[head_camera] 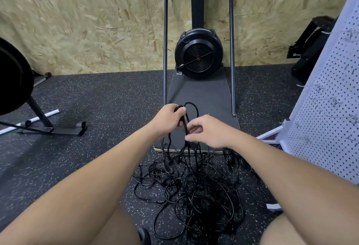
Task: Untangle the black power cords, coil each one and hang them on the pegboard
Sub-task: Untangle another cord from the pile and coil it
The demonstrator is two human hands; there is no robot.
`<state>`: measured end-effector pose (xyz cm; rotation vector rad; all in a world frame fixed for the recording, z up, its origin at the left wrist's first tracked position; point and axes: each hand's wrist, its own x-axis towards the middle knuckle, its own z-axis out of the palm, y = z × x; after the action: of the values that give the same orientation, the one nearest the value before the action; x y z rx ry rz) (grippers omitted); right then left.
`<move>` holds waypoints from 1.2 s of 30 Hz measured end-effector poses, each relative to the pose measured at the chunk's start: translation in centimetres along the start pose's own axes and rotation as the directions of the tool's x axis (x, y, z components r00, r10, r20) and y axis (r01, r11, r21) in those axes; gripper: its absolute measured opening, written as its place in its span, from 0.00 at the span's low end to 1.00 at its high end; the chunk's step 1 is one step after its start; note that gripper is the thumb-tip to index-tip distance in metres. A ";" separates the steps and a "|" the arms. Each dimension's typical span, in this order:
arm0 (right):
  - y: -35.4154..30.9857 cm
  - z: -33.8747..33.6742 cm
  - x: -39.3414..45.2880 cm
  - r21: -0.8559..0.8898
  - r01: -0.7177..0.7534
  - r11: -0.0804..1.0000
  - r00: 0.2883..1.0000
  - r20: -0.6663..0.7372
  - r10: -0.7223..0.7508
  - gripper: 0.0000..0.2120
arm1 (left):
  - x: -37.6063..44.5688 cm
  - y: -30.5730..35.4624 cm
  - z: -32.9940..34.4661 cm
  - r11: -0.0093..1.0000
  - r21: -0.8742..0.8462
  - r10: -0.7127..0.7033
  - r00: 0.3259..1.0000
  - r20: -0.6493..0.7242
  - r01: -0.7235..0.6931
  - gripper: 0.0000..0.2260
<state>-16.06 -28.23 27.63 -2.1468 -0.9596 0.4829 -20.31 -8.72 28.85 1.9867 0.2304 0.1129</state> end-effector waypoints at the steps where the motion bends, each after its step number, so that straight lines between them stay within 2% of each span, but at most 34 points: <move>1: -0.1 0.1 0.2 0.015 0.003 1.000 1.000 -0.003 -0.003 0.06 | -0.1 0.1 0.1 0.999 -0.046 -0.002 1.000 0.003 0.003 0.13; 3: -0.5 0.0 0.3 0.062 -0.030 0.998 0.999 -0.025 0.031 0.06 | -0.2 0.4 0.1 0.991 -0.133 -0.003 1.000 0.008 0.004 0.13; 5: -0.8 -0.6 0.5 0.200 -0.071 0.977 0.992 -0.092 0.091 0.09 | -0.1 0.4 -0.2 0.984 -0.176 0.000 1.000 0.001 0.000 0.11; 8: -1.3 -2.1 0.7 0.452 -0.046 0.891 0.946 -0.267 0.184 0.11 | 0.0 -0.1 -0.5 0.980 -0.196 -0.034 0.999 0.002 0.033 0.06; 10: -1.5 -2.8 0.7 0.578 -0.009 0.816 0.920 -0.314 0.233 0.10 | -0.3 -0.4 -0.3 0.988 -0.153 -0.024 0.997 0.068 0.034 0.07; 15: -1.3 -3.4 0.5 0.689 0.044 0.724 0.906 -0.332 0.261 0.10 | -1.5 -0.1 0.9 0.994 -0.103 0.012 0.948 0.318 0.022 0.10; 18: -1.3 -3.7 0.4 0.712 0.078 0.698 0.888 -0.368 0.276 0.11 | -2.0 0.2 1.0 0.995 -0.103 0.025 0.930 0.367 0.014 0.07; 20: -1.2 -3.7 0.2 0.726 0.081 0.683 0.882 -0.371 0.290 0.12 | -2.0 0.4 0.7 0.996 -0.090 0.036 0.928 0.370 -0.003 0.08; 23: -0.8 -3.8 -0.3 0.653 -0.023 0.757 0.891 -0.330 0.312 0.15 | -2.0 0.7 0.6 0.995 -0.083 0.065 0.971 0.229 -0.048 0.14; 26: -0.4 -3.3 -1.0 0.451 -0.171 0.876 0.955 -0.141 0.260 0.09 | -1.4 1.0 0.1 0.979 -0.192 0.080 0.995 0.058 -0.068 0.13; 27: -0.4 -2.9 -1.3 0.392 -0.190 0.900 0.972 -0.054 0.228 0.06 | -1.3 1.2 0.0 0.971 -0.225 0.093 0.995 0.034 -0.083 0.13; 30: -0.6 -1.4 -1.4 0.258 -0.193 0.947 0.979 0.121 0.167 0.14 | -1.1 1.5 -0.1 0.958 -0.261 0.122 0.992 -0.010 -0.121 0.16; 33: -0.5 -0.2 -1.2 0.170 -0.201 0.965 0.966 0.196 0.167 0.14 | -0.9 1.5 -0.1 0.939 -0.324 0.098 0.994 -0.054 -0.110 0.12; 36: -0.7 0.8 -0.9 0.173 -0.190 0.966 0.967 0.202 0.154 0.11 | -0.8 1.5 -0.3 0.927 -0.355 0.102 0.992 -0.074 -0.122 0.10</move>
<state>-17.49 -28.24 27.65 -2.0446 -0.7923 0.8424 -20.96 -9.24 30.32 1.6320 0.1194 0.2644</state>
